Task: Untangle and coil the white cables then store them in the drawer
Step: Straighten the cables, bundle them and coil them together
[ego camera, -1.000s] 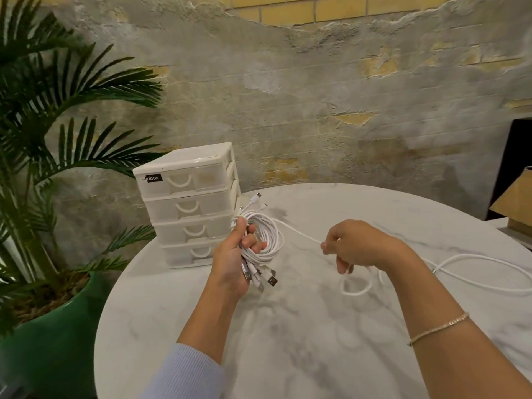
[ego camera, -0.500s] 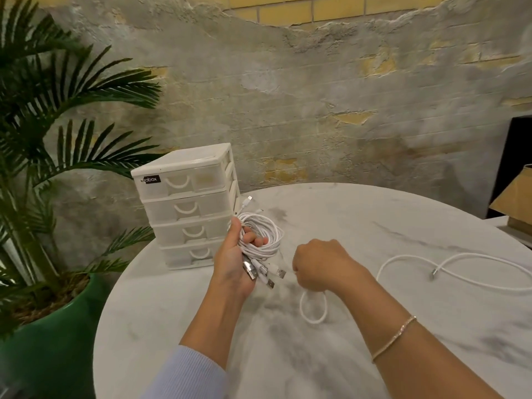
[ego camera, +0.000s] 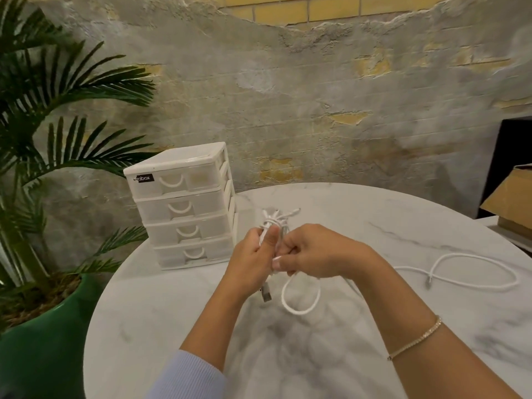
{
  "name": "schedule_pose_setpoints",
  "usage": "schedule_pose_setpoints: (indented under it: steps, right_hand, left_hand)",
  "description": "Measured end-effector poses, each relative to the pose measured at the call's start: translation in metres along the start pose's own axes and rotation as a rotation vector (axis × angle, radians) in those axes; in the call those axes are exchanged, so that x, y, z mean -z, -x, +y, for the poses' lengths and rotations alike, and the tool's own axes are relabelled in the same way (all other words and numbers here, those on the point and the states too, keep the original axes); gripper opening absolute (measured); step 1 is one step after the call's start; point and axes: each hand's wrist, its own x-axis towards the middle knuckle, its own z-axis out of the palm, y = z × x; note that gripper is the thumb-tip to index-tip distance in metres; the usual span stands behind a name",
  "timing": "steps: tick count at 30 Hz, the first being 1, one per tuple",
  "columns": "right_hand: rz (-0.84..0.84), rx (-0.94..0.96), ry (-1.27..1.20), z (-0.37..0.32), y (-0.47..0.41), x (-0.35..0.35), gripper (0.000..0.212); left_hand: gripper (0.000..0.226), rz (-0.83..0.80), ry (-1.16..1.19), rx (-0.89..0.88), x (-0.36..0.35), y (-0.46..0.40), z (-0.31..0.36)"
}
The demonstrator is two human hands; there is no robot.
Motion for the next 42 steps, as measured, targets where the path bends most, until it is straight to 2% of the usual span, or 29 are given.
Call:
schedule_pose_setpoints:
  steps: [4,7,8,11,15,19,21,23,27,30,34,38,42]
  right_hand:
    - [0.053,-0.072,-0.304,0.009,0.004,0.010,0.025]
    - [0.128,-0.106,-0.362,0.016,0.003,0.016,0.026]
    - [0.151,-0.112,-0.373,0.018,0.004,0.019,0.027]
    - [0.191,-0.121,-0.320,0.023,0.008,0.026,0.022]
    - [0.262,-0.140,-0.206,0.032,0.010,0.033,0.022]
    - [0.441,-0.116,-0.161,0.036,0.007,0.034,0.020]
    - [0.546,-0.085,-0.111,0.038,0.002,0.031,0.018]
    - [0.604,-0.055,-0.144,0.041,-0.003,0.028,0.015]
    - [0.526,-0.081,-0.291,0.051,-0.010,0.020,0.019]
    - [0.441,-0.138,-0.324,0.057,-0.011,0.018,0.020]
    - [0.514,-0.108,-0.470,0.058,-0.015,0.018,0.020]
    - [0.532,-0.074,-0.594,0.059,-0.015,0.018,0.022]
    - [0.453,-0.144,-0.465,0.066,-0.010,0.021,0.021]
  left_hand:
    - [0.066,-0.099,-0.137,-0.039,-0.005,0.004,0.003]
    - [0.090,-0.161,-0.168,-0.007,-0.003,0.006,0.005]
    - [0.090,-0.200,-0.187,0.009,-0.001,0.007,0.006]
    - [0.050,-0.269,-0.265,0.065,-0.002,0.008,0.009]
    - [0.044,-0.302,-0.502,0.005,-0.007,0.007,0.010]
    - [0.022,-0.303,-0.524,-0.053,-0.007,0.007,0.008]
    - [0.017,-0.309,-0.490,-0.098,-0.008,0.008,0.007]
    - [0.024,-0.317,-0.400,-0.133,-0.009,0.010,0.009]
    - [0.025,-0.306,-0.221,-0.161,-0.010,0.015,0.014]
    - [0.025,-0.230,-0.148,-0.126,-0.009,0.014,0.011]
    - [0.029,-0.201,-0.064,-0.025,-0.007,0.013,0.009]
    - [0.017,-0.165,0.007,0.045,-0.008,0.013,0.008]
    - [0.024,-0.134,0.047,0.055,-0.008,0.014,0.013]
